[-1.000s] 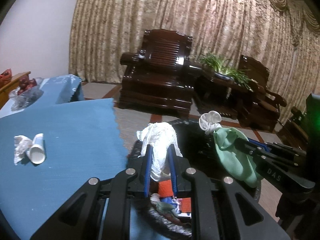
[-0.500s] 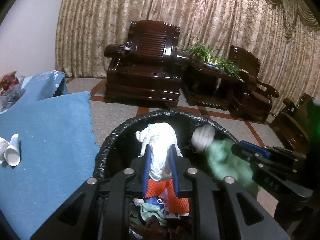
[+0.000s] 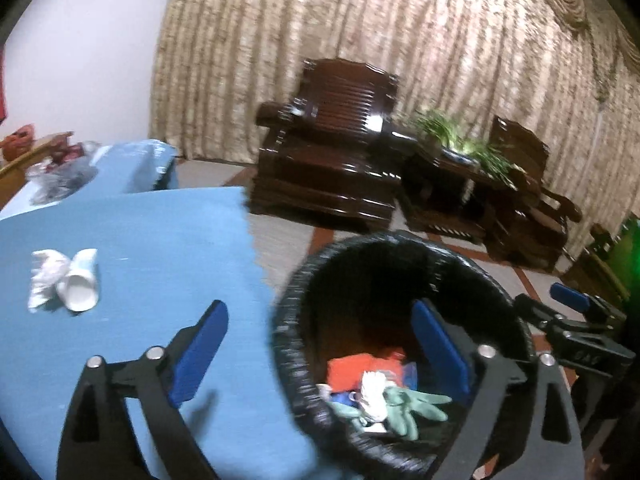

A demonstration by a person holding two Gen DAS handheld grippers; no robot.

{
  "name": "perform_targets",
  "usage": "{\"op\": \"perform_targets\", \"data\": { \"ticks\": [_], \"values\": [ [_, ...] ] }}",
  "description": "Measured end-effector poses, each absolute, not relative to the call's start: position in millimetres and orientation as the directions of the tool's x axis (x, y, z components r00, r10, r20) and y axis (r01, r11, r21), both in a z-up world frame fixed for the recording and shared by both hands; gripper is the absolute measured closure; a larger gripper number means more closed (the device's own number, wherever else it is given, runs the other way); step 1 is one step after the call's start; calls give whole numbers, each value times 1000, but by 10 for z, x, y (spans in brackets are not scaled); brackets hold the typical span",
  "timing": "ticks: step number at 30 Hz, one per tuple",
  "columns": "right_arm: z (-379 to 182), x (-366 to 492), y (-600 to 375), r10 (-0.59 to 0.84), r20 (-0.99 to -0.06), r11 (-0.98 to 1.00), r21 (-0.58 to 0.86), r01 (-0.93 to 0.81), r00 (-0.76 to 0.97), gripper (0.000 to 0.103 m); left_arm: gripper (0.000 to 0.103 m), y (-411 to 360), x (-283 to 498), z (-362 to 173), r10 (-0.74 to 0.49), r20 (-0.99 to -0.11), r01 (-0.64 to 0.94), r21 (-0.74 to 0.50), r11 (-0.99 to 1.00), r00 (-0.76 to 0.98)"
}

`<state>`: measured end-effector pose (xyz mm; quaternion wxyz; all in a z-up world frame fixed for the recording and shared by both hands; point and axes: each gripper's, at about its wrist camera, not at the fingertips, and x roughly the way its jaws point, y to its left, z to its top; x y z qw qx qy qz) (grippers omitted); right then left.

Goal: Collect trash
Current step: 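Carry the tissue and green glove over the bin and open both tools, then return both tools to the table and grasp the white paper cup with the right tool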

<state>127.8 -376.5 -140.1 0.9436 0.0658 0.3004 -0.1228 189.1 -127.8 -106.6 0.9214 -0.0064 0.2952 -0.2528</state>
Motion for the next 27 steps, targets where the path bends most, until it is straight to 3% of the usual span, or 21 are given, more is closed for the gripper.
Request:
{"op": "perform_targets", "data": {
  "ticks": [16, 27],
  "values": [
    [-1145, 1883, -2521, 19, -540, 997, 75, 26, 841, 5, 6, 268, 1953, -902, -196, -521, 160, -113, 981, 831],
    [-1197, 2387, -1719, 127, -547, 992, 79, -100, 827, 5, 6, 991, 2108, -959, -92, -519, 43, -106, 993, 850]
  ]
}}
